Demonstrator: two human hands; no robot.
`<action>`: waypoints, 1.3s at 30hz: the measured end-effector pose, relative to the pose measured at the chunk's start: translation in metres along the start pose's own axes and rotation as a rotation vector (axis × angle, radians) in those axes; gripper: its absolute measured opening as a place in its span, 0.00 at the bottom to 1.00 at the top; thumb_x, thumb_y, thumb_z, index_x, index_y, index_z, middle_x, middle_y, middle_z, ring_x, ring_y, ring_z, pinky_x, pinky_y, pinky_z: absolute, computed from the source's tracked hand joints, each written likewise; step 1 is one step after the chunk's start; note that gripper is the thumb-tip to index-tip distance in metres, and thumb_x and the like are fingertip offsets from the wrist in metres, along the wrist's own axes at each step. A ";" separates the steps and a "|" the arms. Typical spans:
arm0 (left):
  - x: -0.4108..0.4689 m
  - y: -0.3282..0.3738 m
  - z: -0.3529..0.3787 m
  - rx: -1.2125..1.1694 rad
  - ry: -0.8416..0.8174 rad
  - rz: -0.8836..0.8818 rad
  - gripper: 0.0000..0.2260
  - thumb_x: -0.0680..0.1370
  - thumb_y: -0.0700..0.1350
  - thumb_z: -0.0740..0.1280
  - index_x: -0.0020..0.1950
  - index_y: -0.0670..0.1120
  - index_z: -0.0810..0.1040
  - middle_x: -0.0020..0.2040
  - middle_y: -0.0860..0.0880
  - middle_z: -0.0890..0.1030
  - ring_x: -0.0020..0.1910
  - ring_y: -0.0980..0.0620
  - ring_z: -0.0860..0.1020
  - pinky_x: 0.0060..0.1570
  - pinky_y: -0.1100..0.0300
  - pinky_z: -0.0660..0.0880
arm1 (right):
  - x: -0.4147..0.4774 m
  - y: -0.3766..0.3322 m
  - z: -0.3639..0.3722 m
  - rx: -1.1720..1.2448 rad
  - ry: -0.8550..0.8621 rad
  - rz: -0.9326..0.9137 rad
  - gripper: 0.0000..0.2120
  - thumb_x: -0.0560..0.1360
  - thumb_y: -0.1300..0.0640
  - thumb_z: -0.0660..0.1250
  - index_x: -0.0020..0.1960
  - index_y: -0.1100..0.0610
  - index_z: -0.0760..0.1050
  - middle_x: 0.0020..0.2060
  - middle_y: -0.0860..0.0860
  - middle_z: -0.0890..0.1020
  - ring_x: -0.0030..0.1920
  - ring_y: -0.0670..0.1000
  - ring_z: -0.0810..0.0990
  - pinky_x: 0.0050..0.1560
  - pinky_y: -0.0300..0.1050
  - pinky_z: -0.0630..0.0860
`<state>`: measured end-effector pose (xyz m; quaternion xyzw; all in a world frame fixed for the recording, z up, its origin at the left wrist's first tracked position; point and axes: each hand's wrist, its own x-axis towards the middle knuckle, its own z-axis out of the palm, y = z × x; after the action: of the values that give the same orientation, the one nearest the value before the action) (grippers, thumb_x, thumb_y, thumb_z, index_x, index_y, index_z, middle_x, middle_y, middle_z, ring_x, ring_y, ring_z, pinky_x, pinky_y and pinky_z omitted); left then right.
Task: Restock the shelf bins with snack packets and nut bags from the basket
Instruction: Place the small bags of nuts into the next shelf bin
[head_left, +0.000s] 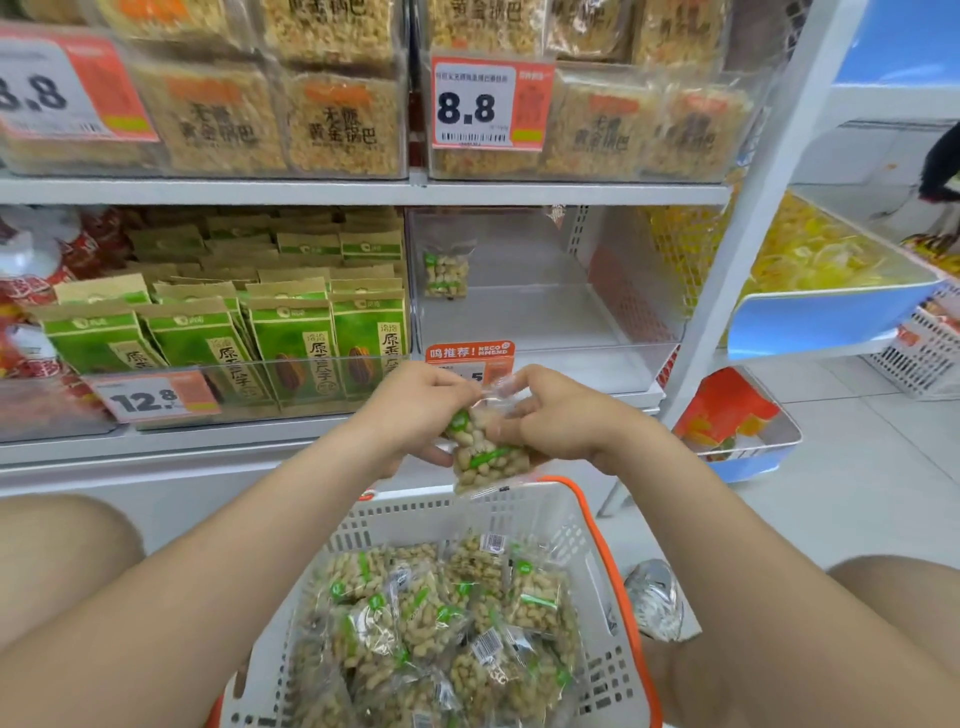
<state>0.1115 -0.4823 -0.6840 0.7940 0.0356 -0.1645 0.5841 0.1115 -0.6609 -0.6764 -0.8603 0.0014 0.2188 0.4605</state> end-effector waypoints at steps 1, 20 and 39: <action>-0.001 0.004 -0.002 -0.036 0.035 -0.003 0.11 0.82 0.46 0.69 0.46 0.42 0.87 0.44 0.39 0.86 0.41 0.45 0.86 0.40 0.44 0.86 | -0.002 -0.002 0.000 0.042 0.007 -0.015 0.16 0.79 0.60 0.73 0.63 0.56 0.71 0.54 0.57 0.85 0.52 0.54 0.86 0.55 0.52 0.84; 0.029 0.047 -0.061 0.913 0.457 0.639 0.13 0.82 0.42 0.60 0.60 0.51 0.82 0.57 0.49 0.81 0.61 0.45 0.73 0.62 0.45 0.72 | 0.066 -0.055 -0.033 0.500 0.544 -0.166 0.20 0.82 0.51 0.70 0.52 0.72 0.81 0.42 0.59 0.84 0.36 0.56 0.84 0.40 0.58 0.86; 0.082 0.026 -0.042 1.434 0.566 0.623 0.18 0.83 0.54 0.54 0.36 0.49 0.70 0.37 0.49 0.73 0.53 0.41 0.70 0.52 0.45 0.65 | 0.244 -0.068 -0.038 -0.316 0.452 -0.012 0.14 0.84 0.54 0.63 0.66 0.59 0.77 0.64 0.56 0.80 0.55 0.54 0.78 0.52 0.44 0.76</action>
<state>0.2049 -0.4622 -0.6739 0.9585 -0.1535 0.2279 -0.0756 0.3599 -0.6031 -0.6963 -0.9484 0.0650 0.0160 0.3099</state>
